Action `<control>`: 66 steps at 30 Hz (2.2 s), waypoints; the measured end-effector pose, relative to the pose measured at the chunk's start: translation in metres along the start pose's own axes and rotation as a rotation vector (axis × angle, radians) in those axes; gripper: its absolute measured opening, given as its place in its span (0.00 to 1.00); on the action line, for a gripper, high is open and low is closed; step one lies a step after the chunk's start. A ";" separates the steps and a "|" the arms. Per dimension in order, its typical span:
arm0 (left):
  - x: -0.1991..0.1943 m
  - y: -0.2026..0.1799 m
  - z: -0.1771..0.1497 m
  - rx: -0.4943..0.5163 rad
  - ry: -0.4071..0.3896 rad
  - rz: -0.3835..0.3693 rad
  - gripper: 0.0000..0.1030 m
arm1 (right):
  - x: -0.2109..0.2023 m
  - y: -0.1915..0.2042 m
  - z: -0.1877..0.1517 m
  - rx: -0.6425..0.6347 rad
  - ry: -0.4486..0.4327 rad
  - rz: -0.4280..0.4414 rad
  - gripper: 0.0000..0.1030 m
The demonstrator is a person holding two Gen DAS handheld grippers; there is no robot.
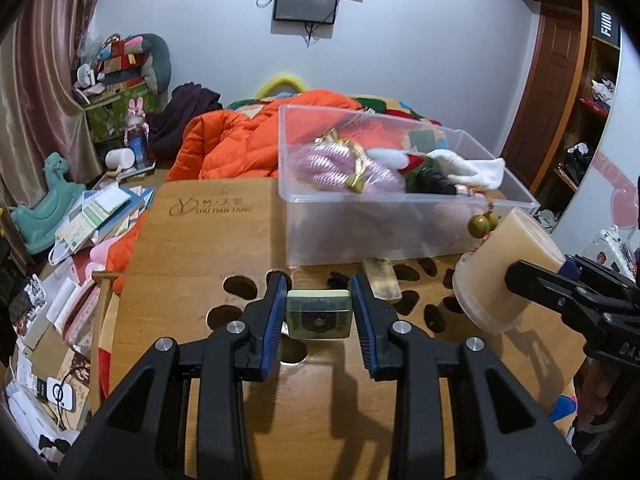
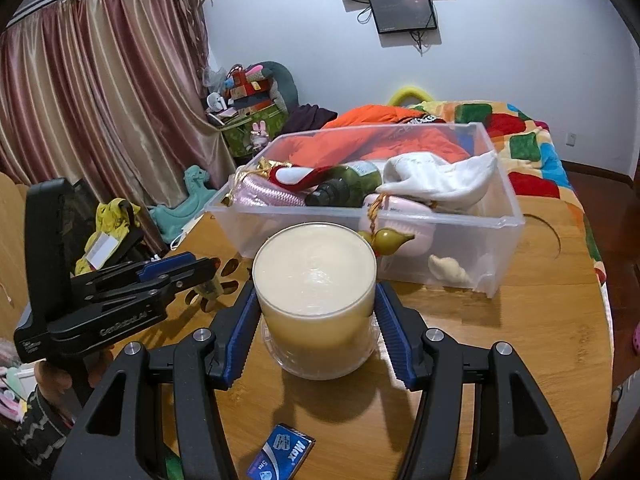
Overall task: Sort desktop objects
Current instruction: 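Grasp the green-dotted mahjong tile with the left tool while the right tool grasps the cream candle, then carry the tile and candle over the clear box and release both inside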
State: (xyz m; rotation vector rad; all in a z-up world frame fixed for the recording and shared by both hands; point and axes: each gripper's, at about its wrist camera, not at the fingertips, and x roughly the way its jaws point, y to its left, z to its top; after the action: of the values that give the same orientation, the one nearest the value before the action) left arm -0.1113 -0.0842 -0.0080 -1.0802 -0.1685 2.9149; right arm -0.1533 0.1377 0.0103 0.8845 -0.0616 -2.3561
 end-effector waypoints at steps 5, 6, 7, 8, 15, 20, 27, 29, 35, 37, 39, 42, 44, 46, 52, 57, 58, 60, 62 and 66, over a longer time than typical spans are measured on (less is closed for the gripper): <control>-0.010 -0.006 0.010 0.009 -0.029 -0.015 0.32 | -0.012 -0.003 0.007 -0.003 -0.032 -0.016 0.52; -0.011 -0.008 0.012 0.011 -0.034 -0.019 0.32 | -0.015 -0.004 0.009 -0.005 -0.040 -0.020 0.52; -0.013 -0.009 0.014 0.012 -0.038 -0.022 0.32 | -0.019 -0.004 0.011 -0.008 -0.047 -0.025 0.52; -0.014 -0.011 0.016 0.015 -0.044 -0.028 0.32 | -0.021 -0.005 0.012 -0.009 -0.050 -0.028 0.52; -0.025 -0.019 0.033 0.031 -0.091 -0.046 0.32 | -0.036 -0.007 0.027 -0.019 -0.086 -0.039 0.52; -0.027 -0.024 0.050 0.032 -0.123 -0.072 0.32 | -0.038 -0.008 0.039 -0.025 -0.112 -0.036 0.52; -0.029 -0.028 0.064 0.044 -0.143 -0.079 0.32 | -0.036 -0.013 0.053 -0.035 -0.132 -0.052 0.52; -0.028 -0.027 0.069 0.042 -0.148 -0.081 0.32 | -0.034 -0.016 0.057 -0.037 -0.135 -0.055 0.52; -0.015 -0.022 0.084 0.042 -0.151 -0.070 0.32 | -0.028 -0.024 0.070 -0.033 -0.146 -0.066 0.52; -0.010 -0.021 0.088 0.043 -0.150 -0.068 0.32 | -0.026 -0.026 0.073 -0.038 -0.148 -0.067 0.52; -0.004 -0.020 0.093 0.041 -0.148 -0.068 0.32 | -0.024 -0.028 0.076 -0.043 -0.148 -0.067 0.52; 0.003 -0.017 0.098 0.030 -0.146 -0.070 0.32 | -0.018 -0.031 0.082 -0.046 -0.146 -0.081 0.52; 0.008 -0.015 0.101 0.020 -0.142 -0.079 0.32 | -0.014 -0.033 0.084 -0.039 -0.143 -0.085 0.52; 0.014 -0.014 0.103 0.020 -0.136 -0.076 0.32 | -0.008 -0.037 0.087 -0.035 -0.138 -0.085 0.52; 0.036 -0.011 0.109 0.011 -0.111 -0.055 0.32 | 0.015 -0.047 0.094 -0.030 -0.109 -0.094 0.52; 0.049 -0.006 0.117 0.003 -0.100 -0.032 0.32 | 0.033 -0.056 0.101 -0.032 -0.078 -0.115 0.52; 0.050 -0.006 0.118 0.007 -0.101 -0.024 0.32 | 0.035 -0.057 0.102 -0.034 -0.077 -0.120 0.52; 0.055 -0.007 0.122 0.018 -0.102 -0.008 0.32 | 0.039 -0.059 0.106 -0.035 -0.076 -0.131 0.52; 0.062 -0.007 0.124 0.014 -0.097 0.004 0.32 | 0.043 -0.062 0.108 -0.030 -0.077 -0.139 0.52; 0.079 -0.006 0.121 0.012 -0.056 0.013 0.32 | 0.056 -0.069 0.104 0.006 -0.061 -0.131 0.53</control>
State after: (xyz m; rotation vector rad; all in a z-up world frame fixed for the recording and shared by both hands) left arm -0.2506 -0.0842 0.0327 -1.0032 -0.1449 2.9555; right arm -0.2867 0.1446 0.0415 0.8430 -0.0364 -2.5060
